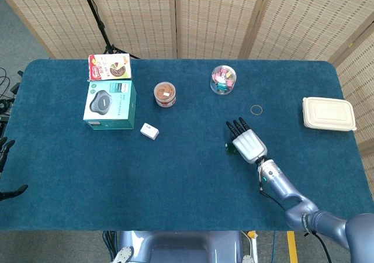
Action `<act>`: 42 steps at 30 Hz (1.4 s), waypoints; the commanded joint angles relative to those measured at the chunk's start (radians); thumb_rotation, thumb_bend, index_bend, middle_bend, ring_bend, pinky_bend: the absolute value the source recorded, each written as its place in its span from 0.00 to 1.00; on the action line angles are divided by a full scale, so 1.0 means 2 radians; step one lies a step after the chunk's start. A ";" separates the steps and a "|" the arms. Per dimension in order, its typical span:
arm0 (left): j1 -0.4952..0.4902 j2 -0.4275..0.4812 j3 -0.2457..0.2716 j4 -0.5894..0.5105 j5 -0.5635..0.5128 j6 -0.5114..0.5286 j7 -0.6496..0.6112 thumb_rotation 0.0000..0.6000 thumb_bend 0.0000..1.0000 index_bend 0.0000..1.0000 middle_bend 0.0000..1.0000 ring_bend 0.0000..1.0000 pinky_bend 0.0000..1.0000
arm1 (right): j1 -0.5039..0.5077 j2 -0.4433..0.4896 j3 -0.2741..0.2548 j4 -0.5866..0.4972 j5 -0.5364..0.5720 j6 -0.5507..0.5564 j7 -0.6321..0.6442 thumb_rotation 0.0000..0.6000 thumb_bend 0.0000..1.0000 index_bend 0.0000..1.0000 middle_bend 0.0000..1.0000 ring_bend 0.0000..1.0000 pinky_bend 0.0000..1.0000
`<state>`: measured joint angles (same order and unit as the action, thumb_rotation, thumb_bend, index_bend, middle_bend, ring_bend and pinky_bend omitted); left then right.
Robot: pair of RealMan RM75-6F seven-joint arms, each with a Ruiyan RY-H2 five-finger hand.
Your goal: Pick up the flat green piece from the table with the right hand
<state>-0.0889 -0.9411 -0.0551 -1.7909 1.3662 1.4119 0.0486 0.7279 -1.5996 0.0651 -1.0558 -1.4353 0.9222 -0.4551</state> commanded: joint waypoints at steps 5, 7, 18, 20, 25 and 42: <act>0.000 0.001 0.000 0.000 0.001 0.000 -0.002 1.00 0.00 0.00 0.00 0.00 0.07 | 0.003 0.002 0.000 -0.005 0.006 -0.009 -0.015 1.00 0.39 0.49 0.00 0.00 0.00; 0.000 0.001 0.000 0.000 0.000 0.000 -0.002 1.00 0.00 0.00 0.00 0.00 0.07 | 0.003 0.003 -0.001 -0.006 0.007 -0.011 -0.019 1.00 0.39 0.49 0.00 0.00 0.00; 0.000 0.001 0.000 0.001 0.002 -0.001 -0.004 1.00 0.00 0.00 0.00 0.00 0.07 | 0.005 0.003 0.000 -0.009 0.012 -0.012 -0.028 1.00 0.39 0.53 0.00 0.00 0.00; 0.000 0.002 0.000 0.001 0.002 -0.001 -0.005 1.00 0.00 0.00 0.00 0.00 0.07 | 0.005 0.004 0.000 -0.010 0.013 -0.012 -0.029 1.00 0.39 0.53 0.00 0.00 0.00; 0.000 0.002 0.000 0.000 0.002 -0.001 -0.005 1.00 0.00 0.00 0.00 0.00 0.07 | 0.006 0.004 0.000 -0.011 0.015 -0.015 -0.033 1.00 0.42 0.52 0.00 0.00 0.00; 0.000 0.003 0.001 0.002 0.003 -0.001 -0.011 1.00 0.00 0.00 0.00 0.00 0.07 | 0.012 0.006 0.000 -0.023 0.029 -0.027 -0.059 1.00 0.51 0.57 0.00 0.00 0.00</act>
<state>-0.0889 -0.9341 -0.0540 -1.7870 1.3720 1.4097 0.0272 0.7509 -1.5884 0.0646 -1.1023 -1.3778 0.8679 -0.5726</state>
